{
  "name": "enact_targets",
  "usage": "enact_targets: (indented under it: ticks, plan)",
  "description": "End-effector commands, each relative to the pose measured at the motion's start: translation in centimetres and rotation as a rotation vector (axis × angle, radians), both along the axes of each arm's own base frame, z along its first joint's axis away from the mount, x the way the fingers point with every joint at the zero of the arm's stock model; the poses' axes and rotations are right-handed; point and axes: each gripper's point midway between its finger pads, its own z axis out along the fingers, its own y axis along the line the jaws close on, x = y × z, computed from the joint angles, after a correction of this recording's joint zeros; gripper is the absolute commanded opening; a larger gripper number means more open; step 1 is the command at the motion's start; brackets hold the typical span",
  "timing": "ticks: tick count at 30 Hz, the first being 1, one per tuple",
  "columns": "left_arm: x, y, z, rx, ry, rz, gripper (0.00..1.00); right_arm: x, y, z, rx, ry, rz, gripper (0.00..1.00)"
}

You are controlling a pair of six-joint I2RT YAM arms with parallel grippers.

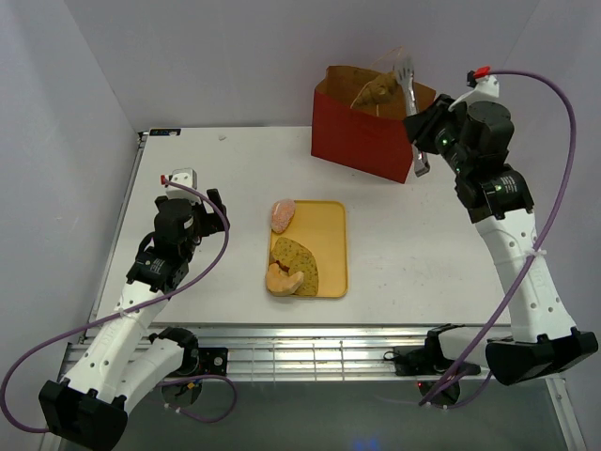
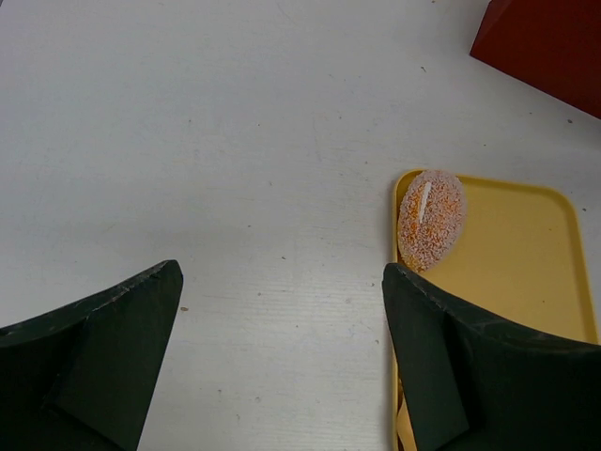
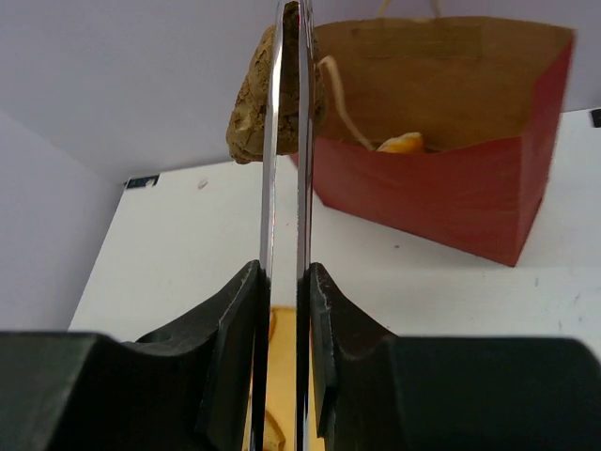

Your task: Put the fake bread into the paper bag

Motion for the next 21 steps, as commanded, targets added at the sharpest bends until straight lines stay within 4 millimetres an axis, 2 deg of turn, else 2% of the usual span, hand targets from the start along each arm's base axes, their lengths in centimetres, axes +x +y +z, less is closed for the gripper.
enact_targets:
  ticks: [1, 8, 9, 11, 16, 17, 18, 21]
  plan:
    - [0.1, -0.5, 0.8, -0.018, -0.023, -0.019, 0.98, 1.5, -3.2, 3.4, 0.096, -0.104, -0.080, 0.08]
    - [0.2, -0.9, 0.3, -0.019, -0.005, -0.034, 0.98, 3.8, -7.6, 2.2, 0.170, -0.081, -0.116, 0.08]
    - [0.2, -0.9, 0.3, -0.019, -0.005, -0.034, 0.98, 4.1, -8.8, 1.6, 0.176, -0.070, -0.139, 0.08]
    - [0.2, -0.8, 0.4, -0.019, -0.008, -0.035, 0.98, 4.9, -9.6, 0.9, 0.178, -0.062, -0.149, 0.08]
    - [0.3, -0.9, 0.1, -0.018, 0.000, -0.039, 0.98, 6.6, -10.1, -1.2, 0.167, -0.046, -0.152, 0.08]
    - [0.3, -1.0, 0.2, -0.019, -0.003, -0.040, 0.98, 6.9, -9.9, -0.8, 0.168, -0.072, -0.136, 0.08]
    - [0.3, -1.0, 0.1, -0.019, 0.000, -0.042, 0.98, 7.7, -9.9, -1.7, 0.170, -0.056, -0.140, 0.08]
    - [0.3, -1.3, 0.1, -0.023, 0.003, -0.058, 0.98, 8.8, -10.1, -1.8, 0.165, -0.051, -0.146, 0.08]
